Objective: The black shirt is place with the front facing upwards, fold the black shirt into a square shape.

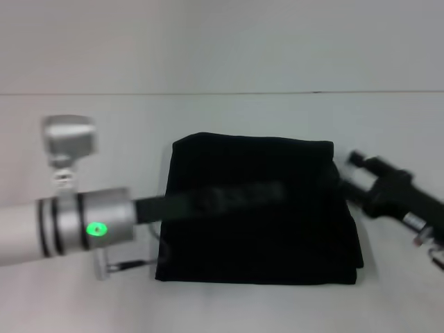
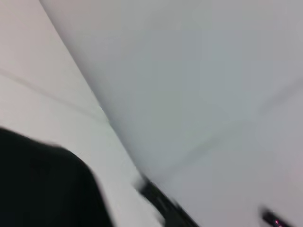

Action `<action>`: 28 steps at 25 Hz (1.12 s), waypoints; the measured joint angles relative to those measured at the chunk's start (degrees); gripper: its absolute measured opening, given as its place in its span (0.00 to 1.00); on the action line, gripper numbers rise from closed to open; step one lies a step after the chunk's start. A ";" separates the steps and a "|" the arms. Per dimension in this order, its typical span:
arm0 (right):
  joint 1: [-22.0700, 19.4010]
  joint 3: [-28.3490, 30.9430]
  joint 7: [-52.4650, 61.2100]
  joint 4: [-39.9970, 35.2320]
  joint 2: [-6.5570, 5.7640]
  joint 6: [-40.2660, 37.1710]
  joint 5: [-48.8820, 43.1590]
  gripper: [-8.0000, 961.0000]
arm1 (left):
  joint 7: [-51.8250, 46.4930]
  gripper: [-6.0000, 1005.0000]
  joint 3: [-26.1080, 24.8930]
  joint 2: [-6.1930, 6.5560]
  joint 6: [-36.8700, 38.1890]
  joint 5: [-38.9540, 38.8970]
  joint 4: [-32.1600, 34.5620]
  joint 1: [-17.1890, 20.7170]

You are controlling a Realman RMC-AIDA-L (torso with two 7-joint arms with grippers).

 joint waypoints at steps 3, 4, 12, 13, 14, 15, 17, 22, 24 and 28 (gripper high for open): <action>0.89 -5.02 -1.14 0.80 0.33 -1.94 -1.48 0.78 | 0.87 0.74 -6.91 2.10 -1.45 -0.23 0.22 3.83; 0.89 -5.02 -1.14 0.80 0.33 -1.94 -1.48 0.78 | 0.87 0.77 -6.91 2.10 -1.45 -0.23 0.22 3.83; 2.58 -8.22 -4.53 3.57 0.43 5.47 -1.51 0.78 | 1.30 0.91 -12.20 2.63 -6.42 0.18 0.17 6.81; 2.47 -8.13 -4.44 3.58 0.40 6.42 -1.45 0.78 | 1.30 0.91 -12.13 2.64 -6.84 0.20 0.12 6.84; 2.29 -7.96 -4.32 3.58 0.32 7.45 -1.35 0.78 | 1.31 0.90 -12.01 2.65 -7.41 0.21 0.09 6.83; 2.12 -7.74 -4.24 3.58 0.28 8.43 -1.27 0.78 | 1.31 0.90 -11.99 2.65 -7.57 0.21 0.09 6.81; 1.93 -7.46 -4.14 3.57 0.21 9.44 -1.21 0.78 | 1.32 0.90 -12.02 2.66 -7.71 0.22 0.09 6.77; 0.98 -5.19 -4.06 3.40 0.13 12.38 -1.15 0.78 | 1.33 0.89 -12.11 2.69 -8.05 0.25 0.09 6.48; 0.52 -3.77 -4.07 3.19 0.13 12.48 -1.13 0.78 | 1.29 0.89 -12.01 2.74 -8.59 0.25 0.09 6.41; -0.29 -0.43 -4.35 2.98 0.05 12.43 -1.12 0.78 | 1.12 0.88 -11.88 2.78 -10.06 0.26 0.11 6.05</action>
